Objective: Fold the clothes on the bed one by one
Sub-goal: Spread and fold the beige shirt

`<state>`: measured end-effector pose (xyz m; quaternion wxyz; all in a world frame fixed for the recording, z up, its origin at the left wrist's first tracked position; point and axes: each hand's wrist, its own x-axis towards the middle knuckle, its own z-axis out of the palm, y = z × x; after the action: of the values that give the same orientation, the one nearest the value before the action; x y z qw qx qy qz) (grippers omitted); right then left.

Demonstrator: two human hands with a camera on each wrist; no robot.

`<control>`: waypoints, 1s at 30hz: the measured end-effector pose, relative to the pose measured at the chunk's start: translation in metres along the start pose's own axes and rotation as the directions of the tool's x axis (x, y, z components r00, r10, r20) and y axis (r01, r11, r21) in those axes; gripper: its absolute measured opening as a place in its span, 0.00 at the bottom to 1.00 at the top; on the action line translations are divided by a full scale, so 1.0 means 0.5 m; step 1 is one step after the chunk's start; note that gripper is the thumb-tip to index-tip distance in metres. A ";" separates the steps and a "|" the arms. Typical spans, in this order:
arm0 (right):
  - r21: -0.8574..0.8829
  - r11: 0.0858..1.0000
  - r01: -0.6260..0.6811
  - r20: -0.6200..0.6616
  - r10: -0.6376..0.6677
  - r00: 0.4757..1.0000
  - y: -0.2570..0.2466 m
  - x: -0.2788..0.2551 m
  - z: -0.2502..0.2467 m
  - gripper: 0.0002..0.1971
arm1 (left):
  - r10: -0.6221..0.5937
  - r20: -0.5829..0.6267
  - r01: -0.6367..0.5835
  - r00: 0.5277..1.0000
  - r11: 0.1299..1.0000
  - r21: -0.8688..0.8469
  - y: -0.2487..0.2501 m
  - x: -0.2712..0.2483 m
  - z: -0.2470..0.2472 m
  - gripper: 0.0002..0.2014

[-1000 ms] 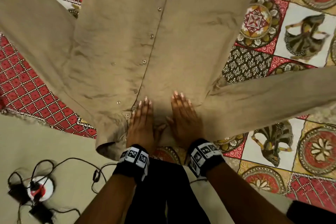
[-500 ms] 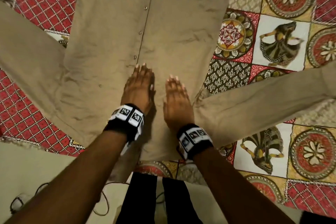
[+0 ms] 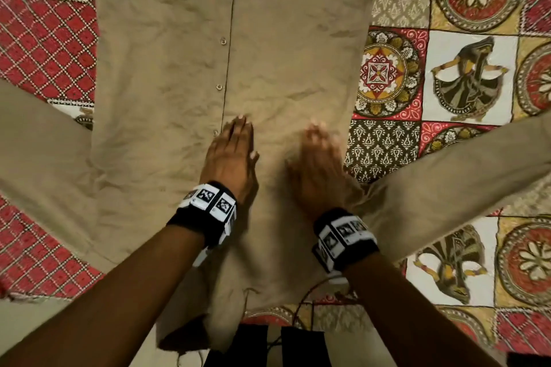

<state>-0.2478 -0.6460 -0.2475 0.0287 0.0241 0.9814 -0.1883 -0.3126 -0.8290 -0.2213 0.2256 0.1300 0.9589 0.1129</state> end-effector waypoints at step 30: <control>-0.121 0.989 -0.082 0.034 0.086 0.996 0.299 -0.195 -0.179 0.30 | 0.401 0.014 -0.395 0.916 0.907 -0.146 0.236 -0.044 0.108 0.32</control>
<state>-0.1459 -0.4774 -0.2132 0.0572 0.0600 0.9883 -0.1281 -0.2453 -0.7160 -0.2269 0.2274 0.3090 0.8967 0.2208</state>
